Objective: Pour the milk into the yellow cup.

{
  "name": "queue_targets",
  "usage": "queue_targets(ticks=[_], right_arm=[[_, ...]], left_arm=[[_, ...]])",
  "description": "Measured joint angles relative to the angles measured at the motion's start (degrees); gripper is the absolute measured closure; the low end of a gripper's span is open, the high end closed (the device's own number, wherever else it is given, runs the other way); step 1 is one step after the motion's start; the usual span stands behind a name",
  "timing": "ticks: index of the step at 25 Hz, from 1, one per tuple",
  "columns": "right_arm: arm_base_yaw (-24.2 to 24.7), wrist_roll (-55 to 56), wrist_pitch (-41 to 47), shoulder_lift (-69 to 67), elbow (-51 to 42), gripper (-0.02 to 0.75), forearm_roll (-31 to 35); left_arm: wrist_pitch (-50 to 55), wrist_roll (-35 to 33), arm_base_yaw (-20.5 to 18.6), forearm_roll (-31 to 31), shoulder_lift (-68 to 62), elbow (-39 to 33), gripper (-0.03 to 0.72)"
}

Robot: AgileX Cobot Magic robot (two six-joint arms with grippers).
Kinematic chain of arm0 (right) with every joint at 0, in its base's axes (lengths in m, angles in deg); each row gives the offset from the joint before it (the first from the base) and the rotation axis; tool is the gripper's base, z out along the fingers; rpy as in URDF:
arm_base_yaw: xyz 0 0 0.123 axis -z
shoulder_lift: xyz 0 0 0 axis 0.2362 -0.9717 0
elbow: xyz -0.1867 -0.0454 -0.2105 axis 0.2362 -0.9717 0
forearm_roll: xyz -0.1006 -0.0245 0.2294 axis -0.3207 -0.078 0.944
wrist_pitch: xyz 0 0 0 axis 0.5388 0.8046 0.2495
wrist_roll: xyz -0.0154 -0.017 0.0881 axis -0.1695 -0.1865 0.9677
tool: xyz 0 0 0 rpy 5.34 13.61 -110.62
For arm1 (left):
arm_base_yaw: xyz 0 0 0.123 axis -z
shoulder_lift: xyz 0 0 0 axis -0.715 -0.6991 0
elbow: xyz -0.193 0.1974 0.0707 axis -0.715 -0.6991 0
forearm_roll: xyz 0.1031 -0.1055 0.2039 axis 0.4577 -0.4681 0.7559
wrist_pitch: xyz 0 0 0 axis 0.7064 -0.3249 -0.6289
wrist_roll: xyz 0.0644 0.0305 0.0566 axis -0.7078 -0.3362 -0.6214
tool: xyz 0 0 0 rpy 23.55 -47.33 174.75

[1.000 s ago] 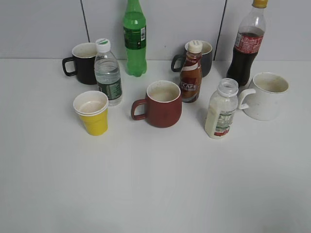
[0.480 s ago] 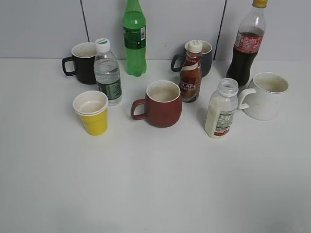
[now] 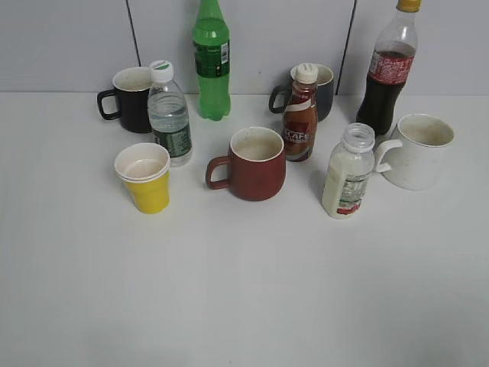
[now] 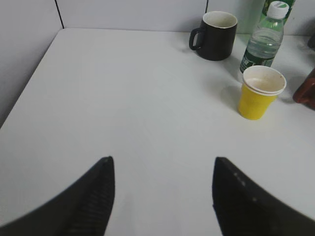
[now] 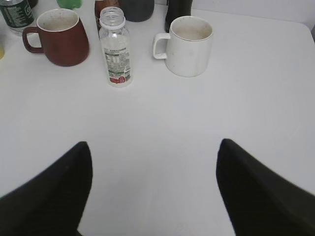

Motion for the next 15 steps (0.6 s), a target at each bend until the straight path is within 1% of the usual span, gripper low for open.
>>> queue_targets(ticks=[7,15], right_arm=[[0.00,0.06,0.00,0.05,0.00,0.150,0.00],[0.00,0.06,0.00,0.06,0.00,0.150,0.07]], left_arm=[[0.00,-0.01,0.00,-0.04,0.00,0.00,0.214],[0.00,-0.06,0.00,-0.04,0.00,0.00,0.245]])
